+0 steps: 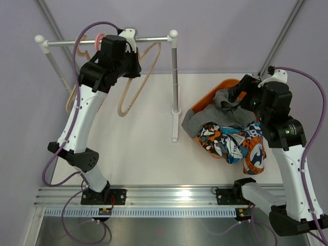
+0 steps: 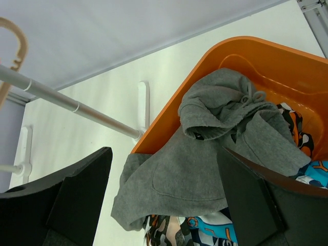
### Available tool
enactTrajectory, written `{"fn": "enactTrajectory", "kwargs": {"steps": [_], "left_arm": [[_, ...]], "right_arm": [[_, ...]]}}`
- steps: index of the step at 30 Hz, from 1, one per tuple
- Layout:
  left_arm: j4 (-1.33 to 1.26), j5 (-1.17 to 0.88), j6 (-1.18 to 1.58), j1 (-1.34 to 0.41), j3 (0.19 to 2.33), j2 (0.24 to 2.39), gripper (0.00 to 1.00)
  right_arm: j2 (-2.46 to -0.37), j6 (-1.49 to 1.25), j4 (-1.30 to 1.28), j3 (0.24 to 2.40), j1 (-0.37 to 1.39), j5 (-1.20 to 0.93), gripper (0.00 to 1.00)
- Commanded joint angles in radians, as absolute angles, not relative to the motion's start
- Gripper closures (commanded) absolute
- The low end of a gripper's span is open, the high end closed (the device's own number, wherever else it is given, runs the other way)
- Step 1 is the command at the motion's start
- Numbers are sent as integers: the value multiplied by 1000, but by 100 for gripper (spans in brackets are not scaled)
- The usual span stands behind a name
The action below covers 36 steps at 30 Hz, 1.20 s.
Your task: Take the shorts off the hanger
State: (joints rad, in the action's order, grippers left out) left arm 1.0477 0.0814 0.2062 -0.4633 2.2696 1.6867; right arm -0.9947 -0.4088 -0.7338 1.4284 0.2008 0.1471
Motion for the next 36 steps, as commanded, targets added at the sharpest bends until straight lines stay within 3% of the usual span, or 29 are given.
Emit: {"fn": "enactTrajectory", "kwargs": {"steps": [1,11,12,14,15,18,27,36], "left_arm": [[994,48,201,-443,2309,1727,100],[933,28,196,-439,2212,1783,99],[922,32,196,-439,2188,1772,89],[891,41,193,-439,2145,1735,78],[882,43,192,-440,2122,1724,67],[887,51,181,-439,2112,1680,53],[874,48,163,-440,2043,1493,36],[824,-38,149,-445,1846,1255,34]], "right_arm": [[-959,-414,-745,1431,201,104,8],[-913,-411,-772,1399,199,98,9],[-911,-411,-770,1393,199,92,9],[-904,-413,-773,1388,199,89,9],[-900,-411,-778,1388,199,89,9],[-894,-405,-787,1391,199,94,7],[-873,-402,-790,1378,201,83,6],[-850,-394,-779,1350,199,5,0]]}}
